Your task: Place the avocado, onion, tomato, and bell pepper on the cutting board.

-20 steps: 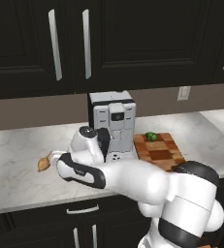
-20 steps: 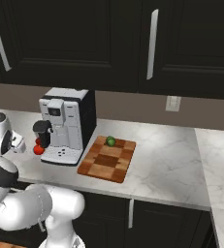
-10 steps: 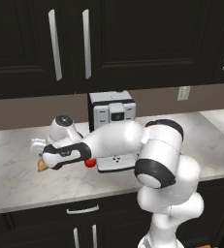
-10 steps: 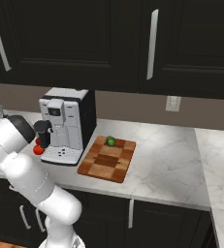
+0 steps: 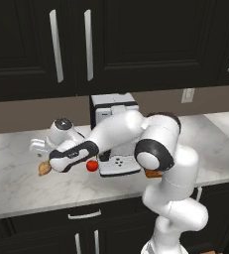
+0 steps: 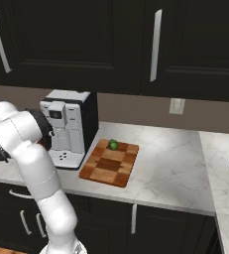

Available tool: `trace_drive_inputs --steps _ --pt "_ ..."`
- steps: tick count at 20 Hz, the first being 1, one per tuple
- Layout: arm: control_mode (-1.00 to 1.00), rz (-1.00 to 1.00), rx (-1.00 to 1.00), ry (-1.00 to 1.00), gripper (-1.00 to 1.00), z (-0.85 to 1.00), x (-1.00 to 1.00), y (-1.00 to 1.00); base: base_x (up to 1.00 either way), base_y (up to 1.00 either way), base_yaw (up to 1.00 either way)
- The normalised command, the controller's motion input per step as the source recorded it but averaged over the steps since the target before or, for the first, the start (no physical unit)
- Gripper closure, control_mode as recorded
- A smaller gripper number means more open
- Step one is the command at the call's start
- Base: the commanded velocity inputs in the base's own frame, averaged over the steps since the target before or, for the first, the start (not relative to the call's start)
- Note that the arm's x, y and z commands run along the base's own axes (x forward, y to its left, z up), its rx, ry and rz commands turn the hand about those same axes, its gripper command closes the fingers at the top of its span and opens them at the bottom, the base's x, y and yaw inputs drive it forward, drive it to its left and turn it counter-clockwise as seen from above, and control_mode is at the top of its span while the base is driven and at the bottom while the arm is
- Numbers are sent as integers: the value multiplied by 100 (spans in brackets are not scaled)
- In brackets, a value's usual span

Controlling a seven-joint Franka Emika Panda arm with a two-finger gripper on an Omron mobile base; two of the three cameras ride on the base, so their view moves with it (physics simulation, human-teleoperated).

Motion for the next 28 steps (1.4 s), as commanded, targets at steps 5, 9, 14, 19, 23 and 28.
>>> trace_drive_inputs --steps 5,9,14,19,23,28 --pt "-100 -7 -1 2 -100 -13 -28 2 0 0 0" --pt "-100 -1 -1 0 -100 7 -60 18 0 0 0" --pt "-100 0 -2 3 -100 6 -52 14 0 0 0" --pt "-100 -2 -4 4 -100 1 -8 0 0 0 0" --pt "-100 -4 -6 10 -100 14 13 0 0 0 0" --pt "-100 -6 -6 8 -100 17 41 2 0 0 0"
